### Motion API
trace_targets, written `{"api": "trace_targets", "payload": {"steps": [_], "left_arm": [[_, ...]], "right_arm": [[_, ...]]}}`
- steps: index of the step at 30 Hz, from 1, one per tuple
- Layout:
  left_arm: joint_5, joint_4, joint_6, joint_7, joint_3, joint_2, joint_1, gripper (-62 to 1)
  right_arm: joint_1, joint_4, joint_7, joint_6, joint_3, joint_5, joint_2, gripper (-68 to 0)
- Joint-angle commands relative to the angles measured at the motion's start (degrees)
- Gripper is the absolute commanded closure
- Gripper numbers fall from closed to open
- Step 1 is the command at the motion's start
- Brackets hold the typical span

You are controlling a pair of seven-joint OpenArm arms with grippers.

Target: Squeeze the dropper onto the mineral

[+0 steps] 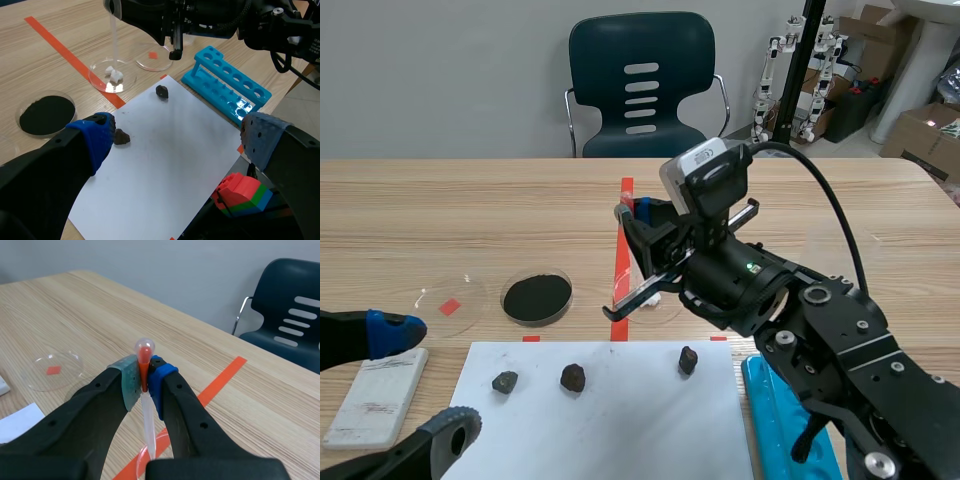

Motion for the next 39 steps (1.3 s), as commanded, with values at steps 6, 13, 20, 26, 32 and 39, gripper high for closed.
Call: {"api": "trace_targets", "payload": {"steps": [6,13,20,26,32,39], "left_arm": [[-0.57,0.74,-0.15,-0.83,-0.15,0.31,-0.17,-52.5],[-0.57,0.74,-0.15,-0.83,-0.15,0.31,-0.17,-52.5],[-0.57,0.74,-0.15,-0.83,-0.15,0.31,-0.17,-52.5],[-0.57,0.74,-0.15,-0.83,-0.15,0.31,-0.17,-52.5],[-0.57,0.74,-0.15,-0.83,-0.15,0.31,-0.17,-52.5],[-0.57,0.74,-0.15,-0.83,-0.15,0.31,-0.17,-52.5]], "right_arm": [[1.16,0.87,0.83,-1.46,0.2,0.63,-0.02,-4.2],[2.45,-0.2,0.96,-1.51,0.2,0.66,-0.22,-4.2],[2.95,-1.33,1.09,-3.26,0.2,0.66,-0.22,-4.2],[3.06,-1.33,1.27,-3.19,0.2,0.66,-0.22,-4.2],[3.06,-1.36,1.27,-3.19,0.2,0.66,-0.22,-4.2],[3.06,-1.36,1.27,-3.19,0.2,0.66,-0.2,-3.7]]}}
